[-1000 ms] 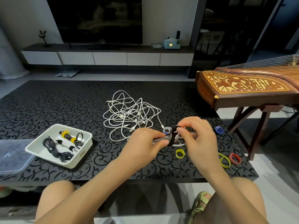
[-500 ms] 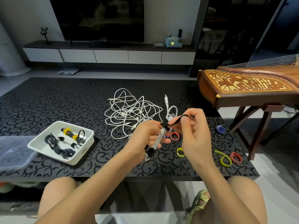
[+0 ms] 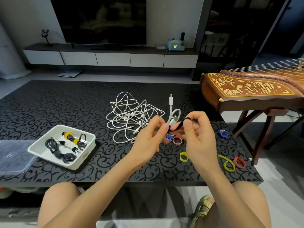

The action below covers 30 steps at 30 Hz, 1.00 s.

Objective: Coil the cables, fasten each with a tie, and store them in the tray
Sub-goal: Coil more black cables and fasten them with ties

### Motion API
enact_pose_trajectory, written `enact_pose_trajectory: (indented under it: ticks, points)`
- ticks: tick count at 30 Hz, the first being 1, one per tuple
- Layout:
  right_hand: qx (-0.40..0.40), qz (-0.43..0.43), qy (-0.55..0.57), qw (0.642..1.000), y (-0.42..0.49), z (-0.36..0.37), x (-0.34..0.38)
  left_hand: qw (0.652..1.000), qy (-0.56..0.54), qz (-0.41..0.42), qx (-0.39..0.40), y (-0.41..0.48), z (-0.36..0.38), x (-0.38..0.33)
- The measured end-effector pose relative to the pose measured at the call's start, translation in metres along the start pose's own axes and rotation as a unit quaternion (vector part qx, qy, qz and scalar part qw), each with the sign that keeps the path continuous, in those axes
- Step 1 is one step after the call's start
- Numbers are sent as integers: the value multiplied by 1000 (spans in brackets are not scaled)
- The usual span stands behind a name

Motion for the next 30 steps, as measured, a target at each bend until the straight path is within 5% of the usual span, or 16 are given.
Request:
enact_pose_trajectory:
  ticks: [5, 17, 20, 25, 30]
  points:
    - [18, 7, 1, 1000, -2, 6, -1, 984, 154, 71, -56, 2, -2, -2]
    - [31, -4, 77, 997, -15, -1, 13, 998, 33, -17, -48, 6, 3, 7]
    - [63, 13, 97, 993, -23, -5, 7, 989, -79, -123, 9, 0, 10, 23]
    - [64, 72, 188, 977, -29, -26, -5, 921, -255, -259, 140, -17, 23, 38]
    - [29, 96, 245, 964, -25, -46, -10, 916, -203, -261, 229, -29, 34, 38]
Point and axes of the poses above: each hand's wrist, its own y-axis towards the middle knuckle, its own z-axis out of the palm, x = y × z, the point moved 7 cm from there along y, towards the middle knuckle, and after that the axes turned 6 degrees about -x, right-handed, at the moved point
